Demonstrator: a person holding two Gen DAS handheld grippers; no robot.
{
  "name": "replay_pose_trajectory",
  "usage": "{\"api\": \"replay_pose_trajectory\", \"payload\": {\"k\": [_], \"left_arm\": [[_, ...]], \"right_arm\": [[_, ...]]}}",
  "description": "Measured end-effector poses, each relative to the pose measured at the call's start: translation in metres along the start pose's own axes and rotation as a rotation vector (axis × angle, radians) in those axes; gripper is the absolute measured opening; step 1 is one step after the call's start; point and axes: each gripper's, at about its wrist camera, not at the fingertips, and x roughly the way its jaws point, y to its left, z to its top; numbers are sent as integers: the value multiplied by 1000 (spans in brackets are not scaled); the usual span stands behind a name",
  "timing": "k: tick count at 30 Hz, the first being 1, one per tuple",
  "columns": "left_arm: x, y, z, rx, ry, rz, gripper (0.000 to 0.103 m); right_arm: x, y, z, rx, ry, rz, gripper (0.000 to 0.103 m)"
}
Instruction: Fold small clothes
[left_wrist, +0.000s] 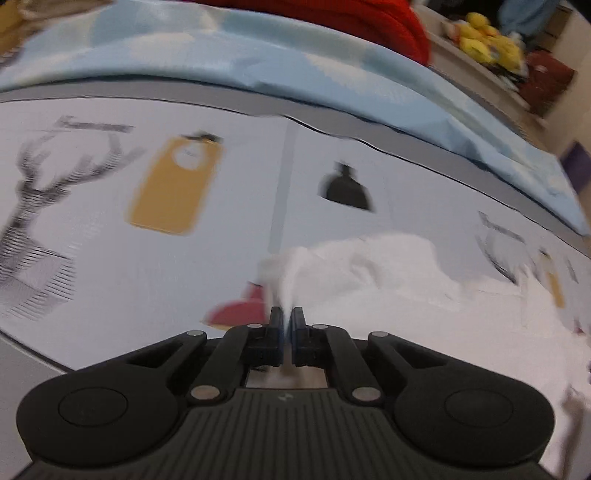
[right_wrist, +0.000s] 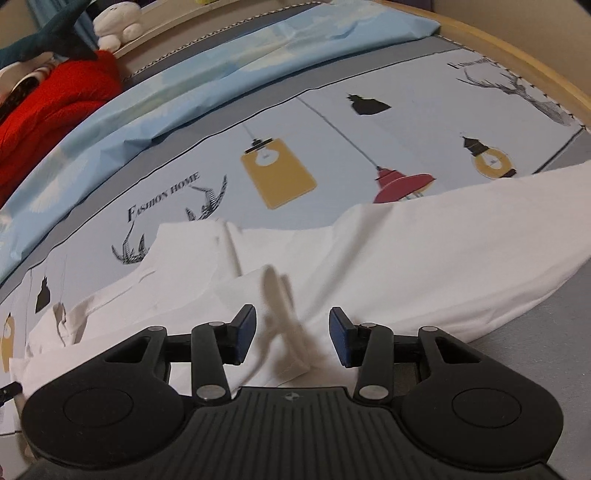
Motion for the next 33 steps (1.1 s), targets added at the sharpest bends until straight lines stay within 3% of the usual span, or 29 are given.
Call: {"api": "replay_pose_trajectory", "payload": {"k": [5,6,8,10,13,15,16,17,20,21,23,25,27,33], "left_arm": [[-10,15,7,-93,48,51,5],[-18,12,9,-77,42,44,5],[-38,0,11,-27,-2,1,18],[-51,-11,8,12,-11,-53,18],[-36,-21,-10,112,132,-107,18],[-14,-27,-31,232,281,-32,18],[-13,-29,-40,282,297,20,14],[-18,-31,-41,296,283,25,15],[-39,-37,-41,275,200,-75,18],[-34,-37,-47,286,221,-90,18],[-15,-37,-64,316,293,-3,20],[-28,-44,-60,299,269,16,20],[-58,-54,-53,293,189,13,22],[-158,-96,-47,282,-41,30,44]], "right_arm": [[3,-12,2,32,25,-20,45],[2,-15,2,42,26,-22,45],[1,-20,3,54,27,-23,45],[-2,-23,3,53,27,-21,45],[-10,-28,7,58,13,-15,45],[-16,-32,9,64,4,-14,45],[-19,-34,10,70,1,-11,45],[-22,-37,12,78,-2,-7,45],[-33,-43,15,84,-19,8,45],[-37,-46,16,85,-27,13,45],[-47,-55,19,104,-45,25,45],[-56,-67,22,138,-68,38,45],[-64,-83,24,179,-94,35,45],[-82,-136,22,275,-164,20,45]]}}
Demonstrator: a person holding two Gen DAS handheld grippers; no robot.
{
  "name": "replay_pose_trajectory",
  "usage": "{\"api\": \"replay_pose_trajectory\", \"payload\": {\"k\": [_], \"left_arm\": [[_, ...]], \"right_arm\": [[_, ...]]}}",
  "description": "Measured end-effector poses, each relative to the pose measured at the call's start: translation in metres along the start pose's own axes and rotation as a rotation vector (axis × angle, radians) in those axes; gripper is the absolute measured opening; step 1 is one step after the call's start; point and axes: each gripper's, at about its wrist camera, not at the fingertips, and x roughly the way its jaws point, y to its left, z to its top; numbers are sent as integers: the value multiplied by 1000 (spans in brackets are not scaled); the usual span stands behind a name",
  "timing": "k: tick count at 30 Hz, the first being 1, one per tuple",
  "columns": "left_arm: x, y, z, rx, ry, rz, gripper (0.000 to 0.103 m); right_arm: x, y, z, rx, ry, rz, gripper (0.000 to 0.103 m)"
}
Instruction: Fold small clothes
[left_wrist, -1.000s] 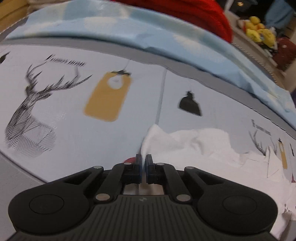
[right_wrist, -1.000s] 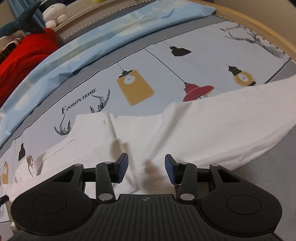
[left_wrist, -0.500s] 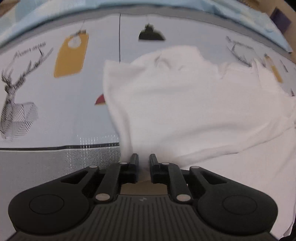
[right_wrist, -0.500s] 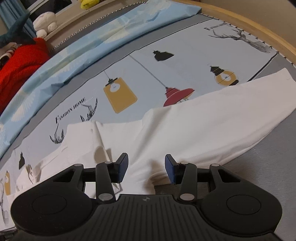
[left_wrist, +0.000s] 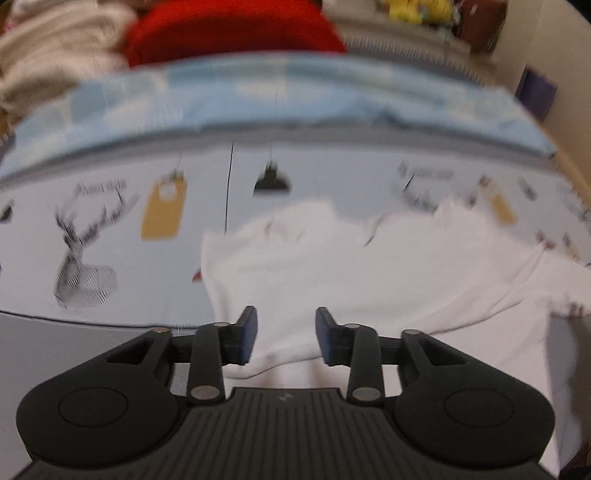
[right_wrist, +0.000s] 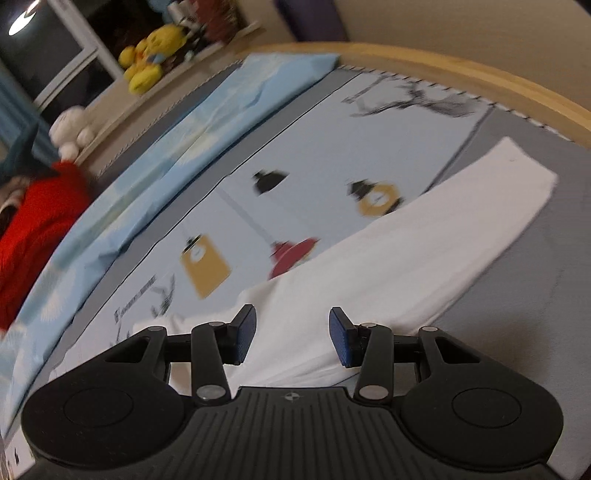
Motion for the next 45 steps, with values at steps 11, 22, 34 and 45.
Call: {"api": "replay_pose_trajectory", "payload": {"k": [11,22,34,45], "left_arm": [[14,-76,-32,185,-84,50,59],[42,-77,-16,182,-60,50,60],[52,-42,-16,119,2,83,60],[38,-10,-13,55,20,64,60]], "right_arm": [[5,-143,36,233,-83,-117,45],[49,-238,40,506,-124,-95,46],[70,-215,49,382,-249,-207,2],[29,-59,55,56,-451,-120,2]]}}
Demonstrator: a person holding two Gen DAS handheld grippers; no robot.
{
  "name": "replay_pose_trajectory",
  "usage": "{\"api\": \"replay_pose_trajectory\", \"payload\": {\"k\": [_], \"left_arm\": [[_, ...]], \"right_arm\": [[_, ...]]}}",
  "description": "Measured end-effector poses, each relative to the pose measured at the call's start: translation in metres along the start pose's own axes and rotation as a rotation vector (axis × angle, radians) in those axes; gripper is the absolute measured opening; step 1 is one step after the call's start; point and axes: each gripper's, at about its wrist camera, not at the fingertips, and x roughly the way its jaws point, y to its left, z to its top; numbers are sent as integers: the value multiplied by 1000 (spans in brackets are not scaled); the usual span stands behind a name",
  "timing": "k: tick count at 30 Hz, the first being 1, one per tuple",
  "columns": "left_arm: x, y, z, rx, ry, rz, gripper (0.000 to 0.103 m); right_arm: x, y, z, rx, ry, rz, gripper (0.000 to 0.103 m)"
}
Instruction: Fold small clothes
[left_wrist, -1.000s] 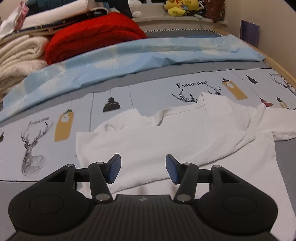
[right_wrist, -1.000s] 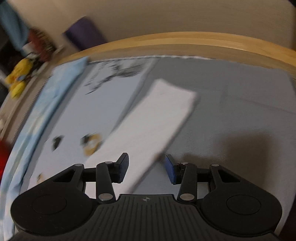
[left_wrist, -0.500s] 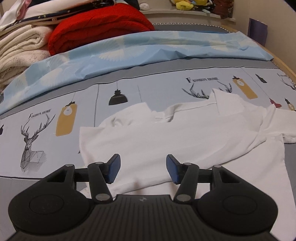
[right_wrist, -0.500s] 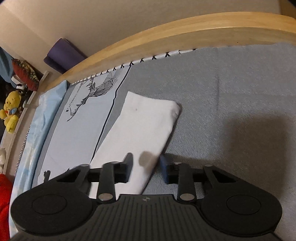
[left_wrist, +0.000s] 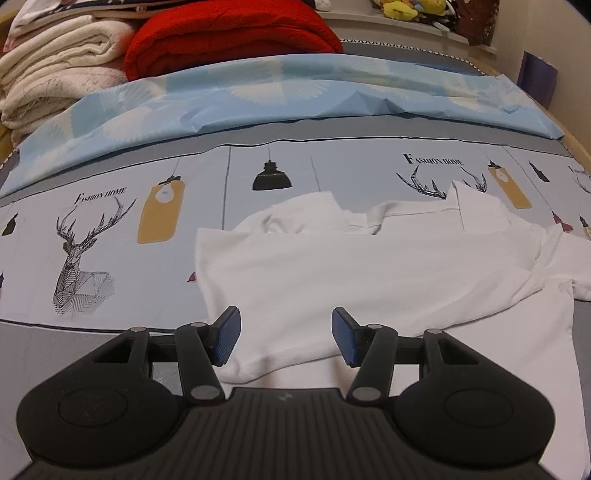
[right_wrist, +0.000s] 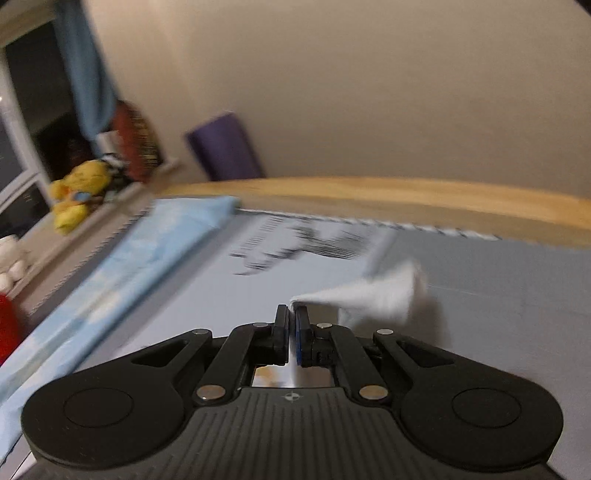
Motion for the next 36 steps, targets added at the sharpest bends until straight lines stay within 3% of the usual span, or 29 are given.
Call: {"api": "replay_pose_trajectory", "payload": {"k": [7,11,13,17,19,21,23,26,29,31,33,35,36], "left_arm": [[-6,20,-2,-32,14,-19,60],[-8,34,-1,-60,20,-12,60],[-11,44,0,-88,15,-3,60],[-16,65,2,-141,7,7,60],[-16,74,3,-160,9,15,60],[-14,81,5,-173,16,19,60],[-13,87,7,-187,20,21,60],[-10,91,10,-214,23,14,60],[-3,88,13,-217,28,-4,60],[7,87,15,-227,35,-9,59],[18,88,16,-256,25,-25,48],[30,90,16,-288,19,-61,27],[38,90,16,-303,19,-78,25]], "right_arm": [[-31,69,-12,-27,60,76,2],[-67,146,-29,-299,21,143,2],[-93,185,-43,-359,33,250,2],[-163,265,-98,-549,80,586,3],[-187,292,-128,-626,212,782,4],[-196,315,-163,-706,450,936,12],[-194,322,-183,-737,593,897,15],[-179,310,-174,-620,700,806,21],[-158,284,-154,-472,666,720,30],[-137,270,-145,-455,615,567,30],[-120,256,-139,-398,595,462,32],[-108,240,-132,-331,564,383,32],[-104,235,-128,-310,550,355,32]]}}
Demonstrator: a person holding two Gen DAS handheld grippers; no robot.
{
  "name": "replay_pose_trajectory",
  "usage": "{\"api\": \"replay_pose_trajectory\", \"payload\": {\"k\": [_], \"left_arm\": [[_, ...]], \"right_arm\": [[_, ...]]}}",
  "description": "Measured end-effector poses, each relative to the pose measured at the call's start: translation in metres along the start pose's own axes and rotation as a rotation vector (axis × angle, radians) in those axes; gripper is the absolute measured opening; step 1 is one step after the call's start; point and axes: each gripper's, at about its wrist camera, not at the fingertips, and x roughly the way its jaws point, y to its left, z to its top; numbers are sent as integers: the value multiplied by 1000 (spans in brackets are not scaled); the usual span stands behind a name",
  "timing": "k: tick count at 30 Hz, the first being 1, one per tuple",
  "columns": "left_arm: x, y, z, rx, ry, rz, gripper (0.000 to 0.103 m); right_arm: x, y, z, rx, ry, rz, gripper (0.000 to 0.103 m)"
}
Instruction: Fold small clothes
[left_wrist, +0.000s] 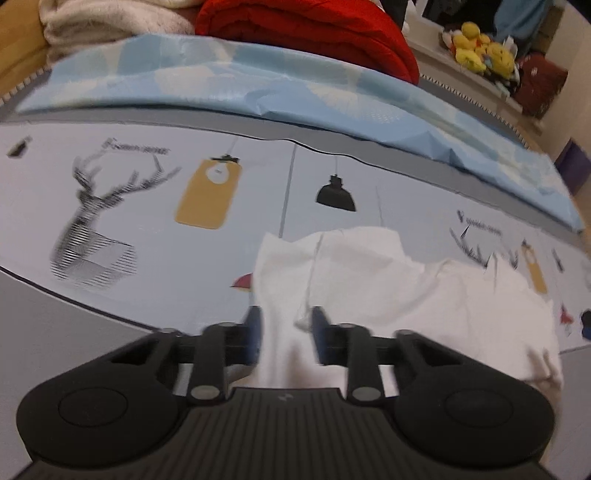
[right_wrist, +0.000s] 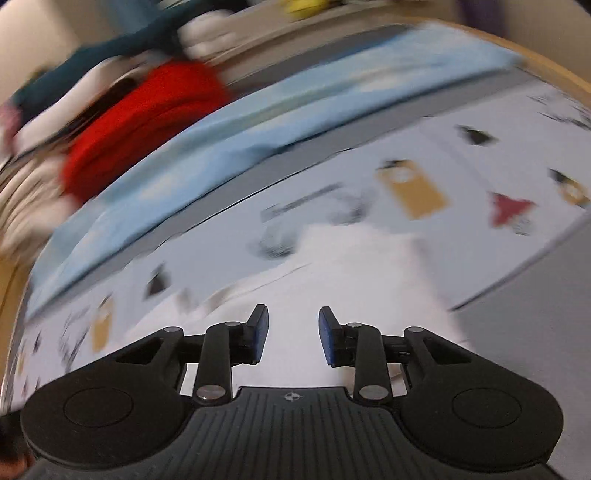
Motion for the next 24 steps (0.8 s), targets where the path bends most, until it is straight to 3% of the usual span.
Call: {"api": "replay_pose_trajectory", "payload": {"k": [9,12,13,14,15,21,24], "left_arm": [[71,0,1,-82,57,-9,29],[85,-4,-3,-62,69,2,28],[84,-7,-3,-42,63,6,24],[81,-10,-2,-20,57,4,3],[78,-12,0,-1,57,5,0],[4,-11,19,-27,-22,28,0],[-3,-4,15,-3,25,90,1]], "right_arm": [[-1,-51,17,92,-51,-52,32],[11,-67,22,112,-45,-68,32],[13,-68,23,122,-47,-73,32],[15,-69,23,125,-41,-74,32],[18,-68,23,127,-35,-71,32],[29,-57,13,131,9,-63,33],[46,-57,1,136,96,-91,37]]}}
